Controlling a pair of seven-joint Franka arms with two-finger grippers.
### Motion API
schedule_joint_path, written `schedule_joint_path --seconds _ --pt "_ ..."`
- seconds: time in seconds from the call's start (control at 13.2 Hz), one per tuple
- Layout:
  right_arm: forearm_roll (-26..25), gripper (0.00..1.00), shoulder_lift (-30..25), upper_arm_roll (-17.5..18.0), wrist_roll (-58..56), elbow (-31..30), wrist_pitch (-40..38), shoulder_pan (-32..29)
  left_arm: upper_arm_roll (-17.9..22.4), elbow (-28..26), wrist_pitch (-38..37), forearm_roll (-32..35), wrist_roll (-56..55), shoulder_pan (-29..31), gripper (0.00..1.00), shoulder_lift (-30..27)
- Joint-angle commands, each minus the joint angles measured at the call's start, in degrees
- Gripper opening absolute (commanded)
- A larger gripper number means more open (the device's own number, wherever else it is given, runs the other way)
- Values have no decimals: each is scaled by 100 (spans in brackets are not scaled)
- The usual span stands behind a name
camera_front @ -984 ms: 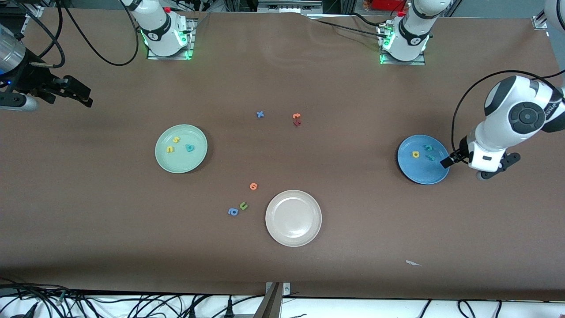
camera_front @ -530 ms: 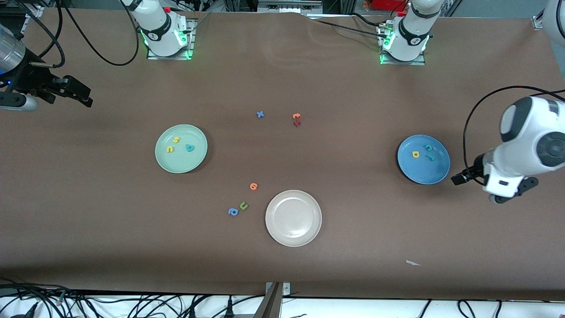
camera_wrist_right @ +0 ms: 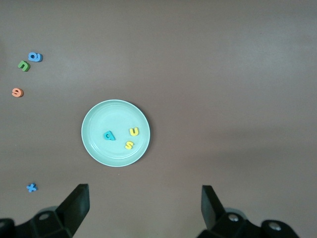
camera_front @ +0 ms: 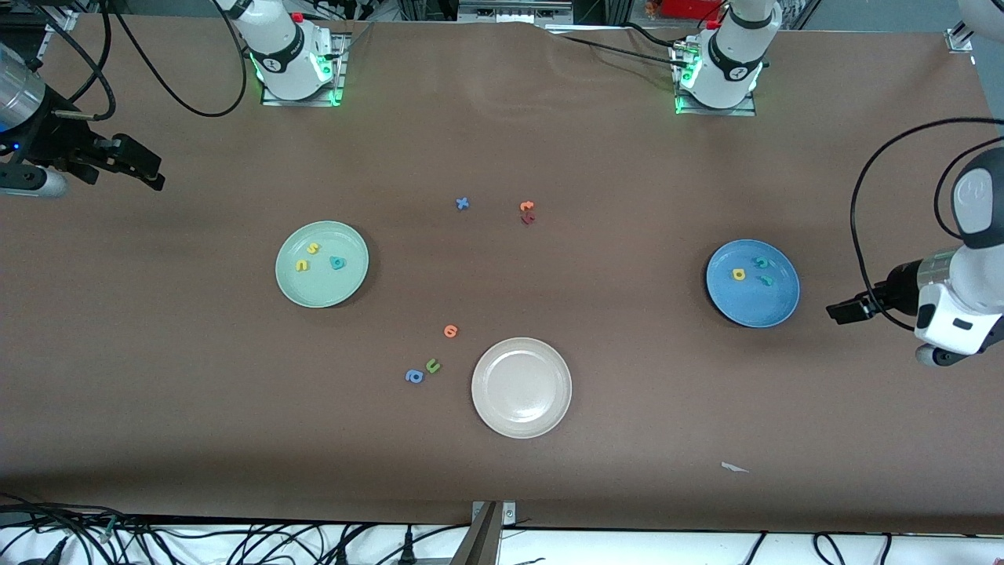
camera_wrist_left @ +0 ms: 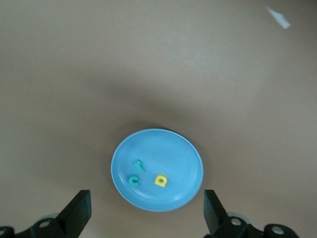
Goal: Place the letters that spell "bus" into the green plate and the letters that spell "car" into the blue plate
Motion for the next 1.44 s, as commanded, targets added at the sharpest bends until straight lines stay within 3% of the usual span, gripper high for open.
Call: schedule_joint_path --seconds 0.0,0.23,0.53,1.36 --pt "1 100 47 31 -68 139 -112 -48 562 -176 -245 -449 257 -545 100 -737" --pt "1 100 47 31 -68 130 -112 -48 974 -518 -193 -600 275 -1001 99 -1301" --pt "1 100 47 31 -68 139 -112 -48 1196 -1300 754 -1022 546 -1074 99 -1785" --pt "1 100 47 31 -68 139 -77 -39 1161 -1214 730 -943 1303 -977 100 -1619"
